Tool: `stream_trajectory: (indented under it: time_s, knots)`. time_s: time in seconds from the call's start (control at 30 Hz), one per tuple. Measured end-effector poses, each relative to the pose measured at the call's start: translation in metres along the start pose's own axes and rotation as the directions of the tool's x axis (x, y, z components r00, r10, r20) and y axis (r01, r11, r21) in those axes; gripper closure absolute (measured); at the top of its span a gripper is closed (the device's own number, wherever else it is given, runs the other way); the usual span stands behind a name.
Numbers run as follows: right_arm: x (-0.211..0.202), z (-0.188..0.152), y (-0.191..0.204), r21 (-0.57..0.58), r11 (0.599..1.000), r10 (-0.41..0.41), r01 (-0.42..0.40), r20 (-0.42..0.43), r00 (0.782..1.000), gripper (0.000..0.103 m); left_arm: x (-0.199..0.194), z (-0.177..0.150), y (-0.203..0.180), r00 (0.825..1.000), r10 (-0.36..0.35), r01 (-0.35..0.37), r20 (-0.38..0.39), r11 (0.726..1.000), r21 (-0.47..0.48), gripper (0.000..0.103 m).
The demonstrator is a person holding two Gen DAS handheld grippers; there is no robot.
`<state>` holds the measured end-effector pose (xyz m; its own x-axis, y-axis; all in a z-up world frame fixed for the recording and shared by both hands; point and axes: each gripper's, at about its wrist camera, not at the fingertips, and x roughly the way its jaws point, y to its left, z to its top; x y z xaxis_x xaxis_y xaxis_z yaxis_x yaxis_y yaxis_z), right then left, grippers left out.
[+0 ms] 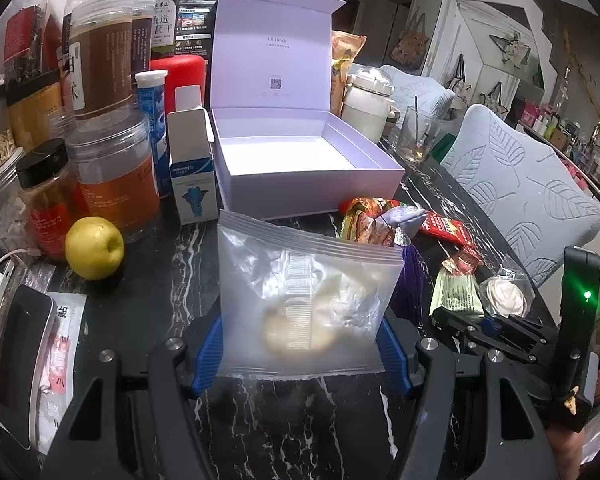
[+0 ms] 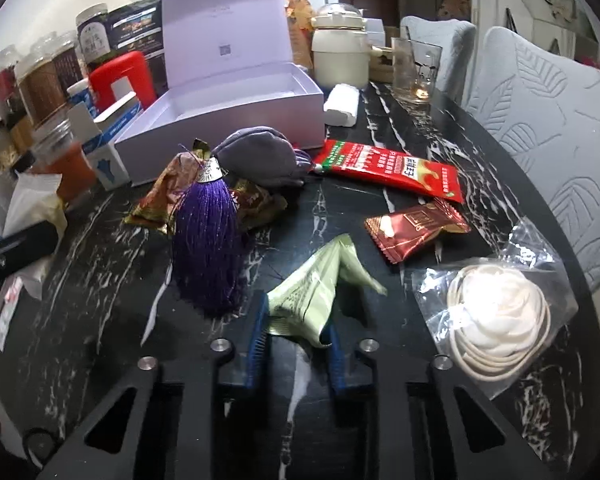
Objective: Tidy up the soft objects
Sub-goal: 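Grasp the green snack packet with the right gripper and lift it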
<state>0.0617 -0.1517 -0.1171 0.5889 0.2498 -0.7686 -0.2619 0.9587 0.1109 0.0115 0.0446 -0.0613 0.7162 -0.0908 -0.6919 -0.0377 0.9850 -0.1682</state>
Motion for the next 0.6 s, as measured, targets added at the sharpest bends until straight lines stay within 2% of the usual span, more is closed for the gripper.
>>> stream_trajectory:
  time_s: [0.07, 0.1, 0.6]
  knots:
    - [-0.001, 0.000, -0.001, 0.011, 1.000, 0.024, -0.024, 0.008, 1.000, 0.088, -0.001, 0.000, 0.000, 1.000, 0.000, 0.000, 0.001, 1.000, 0.002, 0.037]
    - [-0.002, -0.001, -0.002, 0.013, 1.000, 0.019, -0.019, 0.014, 1.000, 0.089, -0.001, -0.001, -0.001, 1.000, 0.001, -0.001, 0.003, 1.000, 0.003, 0.037]
    - [-0.047, -0.015, -0.003, 0.003, 1.000, 0.003, -0.004, 0.087, 0.996, 0.089, -0.011, -0.001, -0.019, 1.000, 0.001, -0.002, 0.024, 0.999, 0.043, 0.037]
